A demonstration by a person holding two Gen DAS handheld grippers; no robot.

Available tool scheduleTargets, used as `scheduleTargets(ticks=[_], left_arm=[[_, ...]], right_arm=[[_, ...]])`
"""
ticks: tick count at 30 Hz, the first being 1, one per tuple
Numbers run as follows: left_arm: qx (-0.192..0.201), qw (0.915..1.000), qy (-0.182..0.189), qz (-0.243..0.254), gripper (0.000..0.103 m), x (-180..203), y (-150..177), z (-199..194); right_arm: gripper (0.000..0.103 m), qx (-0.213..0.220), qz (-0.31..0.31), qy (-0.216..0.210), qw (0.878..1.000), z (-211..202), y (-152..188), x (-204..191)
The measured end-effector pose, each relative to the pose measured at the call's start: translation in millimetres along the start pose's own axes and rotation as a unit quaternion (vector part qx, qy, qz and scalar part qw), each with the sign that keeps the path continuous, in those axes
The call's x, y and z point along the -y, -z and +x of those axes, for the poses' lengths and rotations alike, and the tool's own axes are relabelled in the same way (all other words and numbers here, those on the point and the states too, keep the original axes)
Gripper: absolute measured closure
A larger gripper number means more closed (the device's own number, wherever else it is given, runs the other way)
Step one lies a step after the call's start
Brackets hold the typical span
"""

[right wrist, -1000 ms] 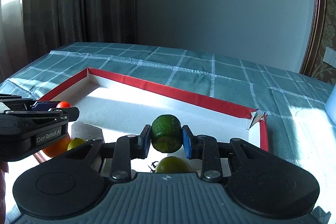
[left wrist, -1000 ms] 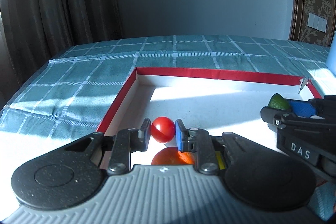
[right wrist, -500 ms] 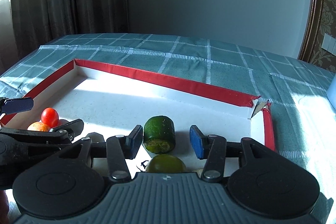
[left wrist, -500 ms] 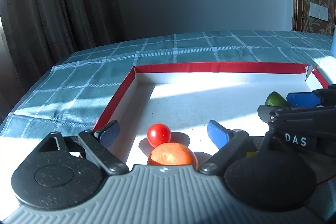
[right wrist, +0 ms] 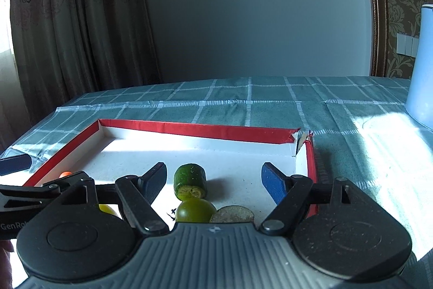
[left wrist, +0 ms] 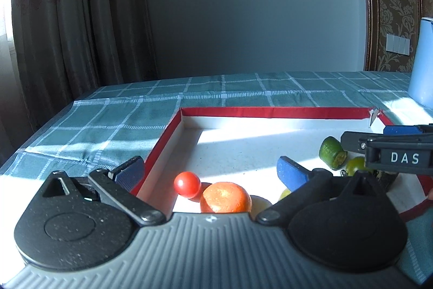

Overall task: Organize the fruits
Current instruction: 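Lift both open grippers out of the tray toward the remaining produce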

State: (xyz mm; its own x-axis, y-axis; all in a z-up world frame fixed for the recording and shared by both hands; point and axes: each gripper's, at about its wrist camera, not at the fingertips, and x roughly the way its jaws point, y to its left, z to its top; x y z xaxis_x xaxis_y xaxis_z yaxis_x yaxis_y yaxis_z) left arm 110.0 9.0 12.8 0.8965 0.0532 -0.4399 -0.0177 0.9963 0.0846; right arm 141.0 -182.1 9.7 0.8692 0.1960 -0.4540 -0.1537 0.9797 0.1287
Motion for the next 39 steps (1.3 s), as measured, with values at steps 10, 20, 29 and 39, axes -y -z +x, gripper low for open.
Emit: scheduleTargets(ticks=[10,20,29,39], left_arm=[[-0.007,0.9988,0.005,-0.049,0.0,-37.3,20.3,-40.7],[-0.033,0.9947,0.007,-0.097,0.0,-65.0,39.7,-64.0],[-0.026,0.9989,-0.003,-0.038,0.0,-44.3,43.6,-68.9],[-0.024,0.9992,0.008,-0.032,0.0,-42.0,43.3,-69.5]], right_arm=[[0.026,0.005,0.017,-0.045,0.999,-61.3,23.8,17.9],[0.026,0.007,-0.092,-0.072,0.993,-112.4,70.3,-21.2],[0.026,0.006,-0.113,-0.082,0.99,-117.6,76.4,-31.9],[0.026,-0.078,-0.129,-0.082,0.985,-92.6,79.5,-39.1]])
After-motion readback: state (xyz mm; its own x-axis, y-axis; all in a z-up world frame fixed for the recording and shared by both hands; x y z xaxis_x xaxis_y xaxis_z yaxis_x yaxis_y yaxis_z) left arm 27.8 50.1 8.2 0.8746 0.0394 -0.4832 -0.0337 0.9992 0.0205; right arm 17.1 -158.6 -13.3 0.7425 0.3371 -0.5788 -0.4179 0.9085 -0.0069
